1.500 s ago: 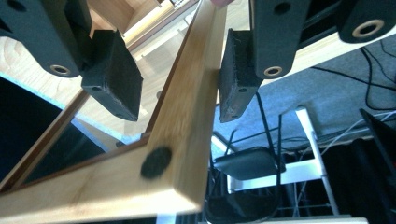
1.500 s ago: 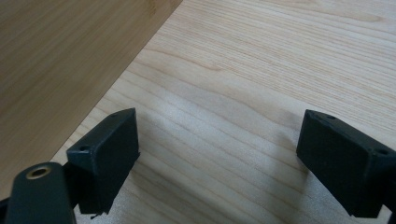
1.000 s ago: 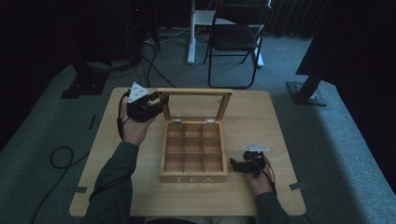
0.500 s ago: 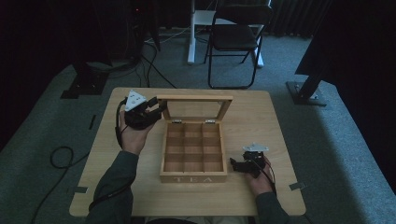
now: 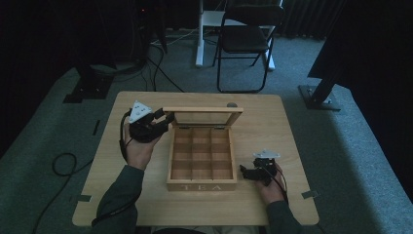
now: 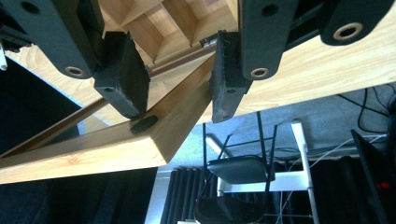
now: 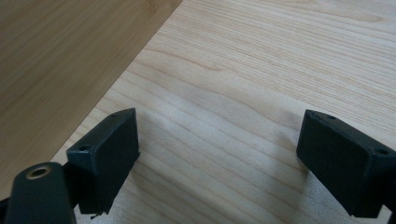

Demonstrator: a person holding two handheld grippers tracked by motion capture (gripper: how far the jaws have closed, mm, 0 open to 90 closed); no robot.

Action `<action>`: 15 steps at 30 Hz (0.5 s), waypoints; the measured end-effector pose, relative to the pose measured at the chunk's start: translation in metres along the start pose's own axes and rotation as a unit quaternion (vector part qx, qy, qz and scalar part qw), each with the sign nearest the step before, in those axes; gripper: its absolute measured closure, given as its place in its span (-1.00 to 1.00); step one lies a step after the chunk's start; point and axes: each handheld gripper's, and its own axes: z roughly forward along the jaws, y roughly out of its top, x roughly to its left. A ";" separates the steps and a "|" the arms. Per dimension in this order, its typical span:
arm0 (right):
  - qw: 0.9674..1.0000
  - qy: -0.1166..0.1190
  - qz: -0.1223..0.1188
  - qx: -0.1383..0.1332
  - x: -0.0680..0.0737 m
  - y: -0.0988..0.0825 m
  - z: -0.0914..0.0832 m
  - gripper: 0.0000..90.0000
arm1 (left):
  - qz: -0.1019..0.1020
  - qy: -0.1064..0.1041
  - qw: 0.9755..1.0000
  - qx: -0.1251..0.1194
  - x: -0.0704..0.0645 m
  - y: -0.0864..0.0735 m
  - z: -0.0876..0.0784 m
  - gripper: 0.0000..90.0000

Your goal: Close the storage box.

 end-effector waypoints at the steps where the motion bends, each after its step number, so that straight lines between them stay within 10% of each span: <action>1: 1.000 0.000 0.000 0.000 0.000 0.000 0.000 -0.72 | -0.001 0.000 1.000 0.000 -0.001 -0.001 -0.001 0.26; 15: 1.000 0.000 0.000 0.000 0.000 0.000 0.000 -0.72 | -0.018 -0.003 1.000 0.003 -0.006 -0.013 -0.009 0.26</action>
